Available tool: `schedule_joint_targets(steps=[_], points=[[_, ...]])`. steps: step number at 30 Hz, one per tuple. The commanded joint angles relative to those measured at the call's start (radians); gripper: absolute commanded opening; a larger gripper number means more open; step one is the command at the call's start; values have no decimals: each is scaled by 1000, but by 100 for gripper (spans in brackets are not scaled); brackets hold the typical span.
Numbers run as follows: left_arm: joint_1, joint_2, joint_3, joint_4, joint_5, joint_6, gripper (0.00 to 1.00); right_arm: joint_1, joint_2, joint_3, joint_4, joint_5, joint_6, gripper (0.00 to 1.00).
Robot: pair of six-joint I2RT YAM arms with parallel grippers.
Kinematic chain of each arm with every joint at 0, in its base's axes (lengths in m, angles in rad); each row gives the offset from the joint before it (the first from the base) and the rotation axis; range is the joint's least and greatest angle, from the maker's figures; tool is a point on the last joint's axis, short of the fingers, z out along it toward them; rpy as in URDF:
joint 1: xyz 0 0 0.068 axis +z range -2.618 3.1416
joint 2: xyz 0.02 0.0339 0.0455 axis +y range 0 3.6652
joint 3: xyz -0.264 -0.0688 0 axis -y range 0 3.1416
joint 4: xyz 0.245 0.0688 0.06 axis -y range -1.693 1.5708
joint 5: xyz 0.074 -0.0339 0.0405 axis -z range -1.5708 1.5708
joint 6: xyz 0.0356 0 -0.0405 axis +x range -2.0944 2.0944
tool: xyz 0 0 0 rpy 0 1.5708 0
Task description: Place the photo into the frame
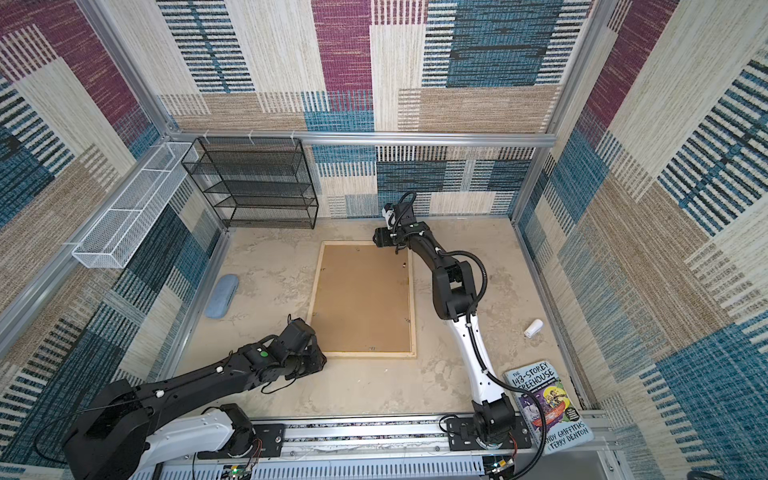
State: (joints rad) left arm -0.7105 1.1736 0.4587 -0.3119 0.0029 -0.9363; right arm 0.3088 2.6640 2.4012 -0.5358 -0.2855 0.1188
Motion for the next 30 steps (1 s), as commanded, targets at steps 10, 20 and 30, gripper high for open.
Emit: schedule_joint_targets(steps=[10,20,30], points=[[184,25,-3,-55,-97,113,42,-160,-217,-430,81,-12,88,70],[347,235,131,79,-91,245,44,-220,-569,-999,256,-51,105,69],[424,555,368,154,26,328,42,-220,-968,-1505,336,21,189,69]])
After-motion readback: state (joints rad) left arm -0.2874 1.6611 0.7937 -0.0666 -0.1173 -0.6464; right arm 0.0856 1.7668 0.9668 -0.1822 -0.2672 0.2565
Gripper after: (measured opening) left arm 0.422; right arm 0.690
